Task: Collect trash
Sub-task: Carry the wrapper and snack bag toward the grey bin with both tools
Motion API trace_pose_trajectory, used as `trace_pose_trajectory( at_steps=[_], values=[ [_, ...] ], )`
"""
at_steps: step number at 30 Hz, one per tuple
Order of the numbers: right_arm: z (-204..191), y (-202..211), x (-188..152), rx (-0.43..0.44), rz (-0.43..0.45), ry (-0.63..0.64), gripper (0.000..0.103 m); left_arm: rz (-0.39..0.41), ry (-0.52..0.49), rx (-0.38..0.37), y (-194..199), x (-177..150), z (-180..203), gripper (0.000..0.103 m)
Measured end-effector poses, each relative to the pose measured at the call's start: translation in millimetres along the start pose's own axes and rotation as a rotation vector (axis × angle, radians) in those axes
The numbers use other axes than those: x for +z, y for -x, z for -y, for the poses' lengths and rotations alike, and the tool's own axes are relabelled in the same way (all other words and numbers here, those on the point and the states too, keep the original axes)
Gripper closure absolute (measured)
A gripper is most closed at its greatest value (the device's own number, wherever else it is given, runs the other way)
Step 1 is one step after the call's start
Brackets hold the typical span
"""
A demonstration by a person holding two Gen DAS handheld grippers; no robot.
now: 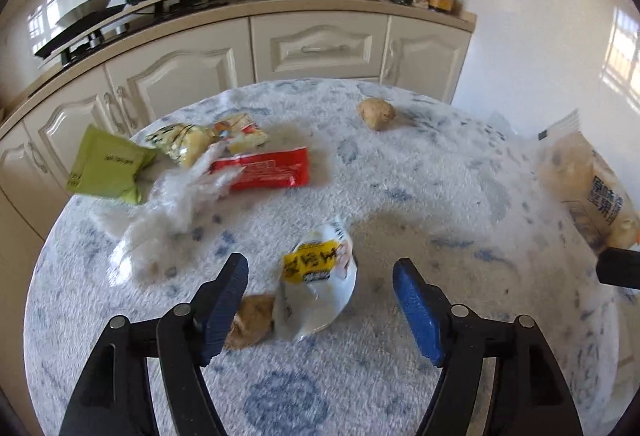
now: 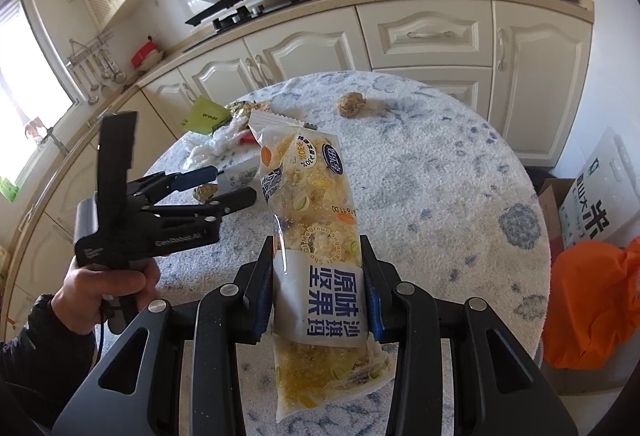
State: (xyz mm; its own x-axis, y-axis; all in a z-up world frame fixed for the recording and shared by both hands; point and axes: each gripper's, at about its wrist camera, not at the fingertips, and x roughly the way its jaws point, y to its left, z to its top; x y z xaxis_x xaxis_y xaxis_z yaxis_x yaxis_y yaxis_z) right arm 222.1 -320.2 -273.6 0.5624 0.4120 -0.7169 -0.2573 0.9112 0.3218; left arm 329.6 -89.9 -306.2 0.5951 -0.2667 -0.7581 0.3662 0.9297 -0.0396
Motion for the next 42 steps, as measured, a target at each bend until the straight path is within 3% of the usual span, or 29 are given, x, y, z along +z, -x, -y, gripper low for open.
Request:
trace_pose_trajectory(
  at_steps=[2,9,15,28,34,42],
  values=[
    [1,2,0,-0.003,0.003,-0.001,0.066,-0.034,0.001,-0.041,-10,4,-2,0.081],
    [8,13,-3,-0.019,0.026,-0.022,0.066,0.030,-0.006,-0.100,-1,4,18,0.083],
    [19,37,-5,-0.050,0.077,-0.056,0.066,0.114,0.019,-0.133,34,7,42,0.083],
    [57,148,-12,-0.217,0.274,-0.144,0.066,0.269,-0.025,-0.211,118,34,110,0.083],
    [90,195,-28,-0.317,0.325,-0.218,0.066,0.292,-0.095,-0.278,132,45,158,0.083],
    [140,220,-63,-0.415,0.311,-0.332,0.066,0.253,-0.185,-0.396,115,54,228,0.083]
  ],
)
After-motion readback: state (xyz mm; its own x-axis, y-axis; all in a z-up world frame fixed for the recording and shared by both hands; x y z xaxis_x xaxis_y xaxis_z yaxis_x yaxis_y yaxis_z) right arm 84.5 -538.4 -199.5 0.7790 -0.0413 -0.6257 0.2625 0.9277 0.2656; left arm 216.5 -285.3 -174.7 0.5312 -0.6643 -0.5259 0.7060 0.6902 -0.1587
